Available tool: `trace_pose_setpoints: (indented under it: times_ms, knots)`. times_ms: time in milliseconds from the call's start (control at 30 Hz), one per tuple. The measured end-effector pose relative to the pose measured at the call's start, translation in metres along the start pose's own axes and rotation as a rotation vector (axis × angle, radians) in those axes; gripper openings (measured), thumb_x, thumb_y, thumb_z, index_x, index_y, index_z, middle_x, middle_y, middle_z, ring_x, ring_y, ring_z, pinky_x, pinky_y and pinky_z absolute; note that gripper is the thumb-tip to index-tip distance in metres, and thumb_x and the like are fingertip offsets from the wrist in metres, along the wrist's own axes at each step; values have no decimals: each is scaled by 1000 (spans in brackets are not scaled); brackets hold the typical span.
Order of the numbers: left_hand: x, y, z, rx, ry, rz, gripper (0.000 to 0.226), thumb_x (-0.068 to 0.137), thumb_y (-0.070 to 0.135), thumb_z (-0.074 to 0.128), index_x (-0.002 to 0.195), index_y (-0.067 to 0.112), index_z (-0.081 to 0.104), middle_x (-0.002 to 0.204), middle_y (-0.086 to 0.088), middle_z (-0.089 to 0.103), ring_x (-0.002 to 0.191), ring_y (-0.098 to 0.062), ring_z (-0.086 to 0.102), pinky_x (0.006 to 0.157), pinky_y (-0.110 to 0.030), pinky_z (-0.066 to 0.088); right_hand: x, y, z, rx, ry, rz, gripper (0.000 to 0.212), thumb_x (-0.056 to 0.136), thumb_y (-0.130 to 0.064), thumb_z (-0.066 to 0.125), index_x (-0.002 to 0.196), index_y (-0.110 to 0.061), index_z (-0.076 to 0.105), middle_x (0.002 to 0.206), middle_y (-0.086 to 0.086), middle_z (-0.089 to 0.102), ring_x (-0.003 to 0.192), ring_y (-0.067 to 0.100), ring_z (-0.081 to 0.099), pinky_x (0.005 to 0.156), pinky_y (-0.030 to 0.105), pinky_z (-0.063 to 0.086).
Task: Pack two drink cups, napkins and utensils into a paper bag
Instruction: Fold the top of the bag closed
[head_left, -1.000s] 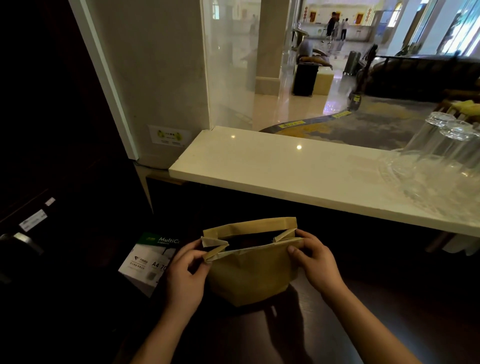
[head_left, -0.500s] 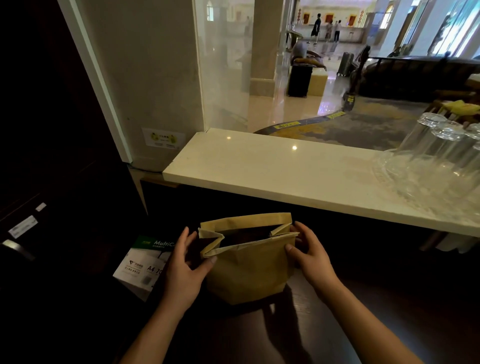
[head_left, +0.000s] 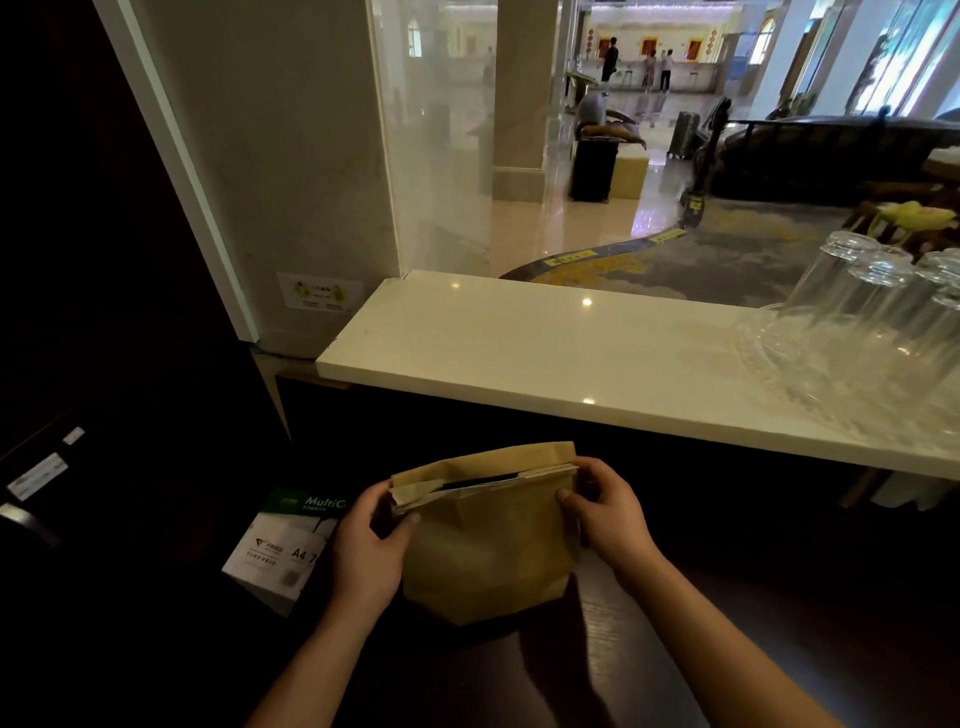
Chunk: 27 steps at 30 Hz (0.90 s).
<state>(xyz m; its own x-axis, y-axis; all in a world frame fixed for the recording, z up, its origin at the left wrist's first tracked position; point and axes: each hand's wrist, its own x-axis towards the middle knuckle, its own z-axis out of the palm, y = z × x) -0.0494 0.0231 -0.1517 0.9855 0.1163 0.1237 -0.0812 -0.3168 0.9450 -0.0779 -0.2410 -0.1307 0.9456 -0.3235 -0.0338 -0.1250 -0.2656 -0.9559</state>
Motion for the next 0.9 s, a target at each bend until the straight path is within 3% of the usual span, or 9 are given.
trace_pose_setpoints:
  times_ms: [133,233,433,533,633,733,800,900]
  knots:
    - [0,-1,0,24,5,19,40,84,8,73,120,23,61,112,1,65,108,-18,59,89,-44,53,-6,-7,-11,139,54,-52,44,83,-20,75,122,-35,62,114,-14,65,108,1,59,85,25,53]
    - [0,-4,2,47,17,26,42,84,8,73,122,19,61,116,-4,66,110,-21,59,90,-48,52,-5,-19,-16,14,157,-121,25,89,-29,68,114,-29,67,102,-11,69,100,4,63,80,21,50]
    - [2,-6,6,50,17,14,52,77,15,81,123,24,58,116,0,64,109,-19,58,83,-39,53,1,-34,-14,-148,161,-138,29,94,-22,62,123,-22,66,102,-18,65,96,-5,59,77,13,46]
    - [4,-6,7,54,23,18,54,74,23,84,120,31,57,114,4,64,106,-16,59,82,-39,54,2,-36,-14,-171,174,-159,30,91,-18,66,120,-24,66,105,-14,67,98,-3,60,79,14,47]
    - [4,-5,7,67,47,46,51,73,26,84,111,42,54,104,15,62,99,-10,60,75,-30,51,3,-41,-15,-127,177,-170,27,88,-12,69,110,-27,71,101,-15,70,97,-1,63,85,24,55]
    - [5,-4,7,86,62,57,50,73,22,84,109,41,55,100,18,61,96,-9,59,71,-23,46,8,-46,-16,-96,136,-150,29,87,-5,68,107,-25,74,99,-12,73,95,1,66,88,30,57]
    - [4,-5,8,91,63,49,49,74,21,84,113,33,57,102,12,62,98,-12,59,72,-24,46,13,-51,-17,-211,116,-173,29,85,-10,71,111,-24,73,97,-8,72,91,5,66,87,34,58]
    - [5,-5,8,87,49,43,48,75,19,83,115,26,59,106,5,64,100,-14,58,74,-24,46,24,-61,-18,-578,63,-314,38,78,-22,78,116,-26,70,97,-7,65,93,13,61,77,29,52]
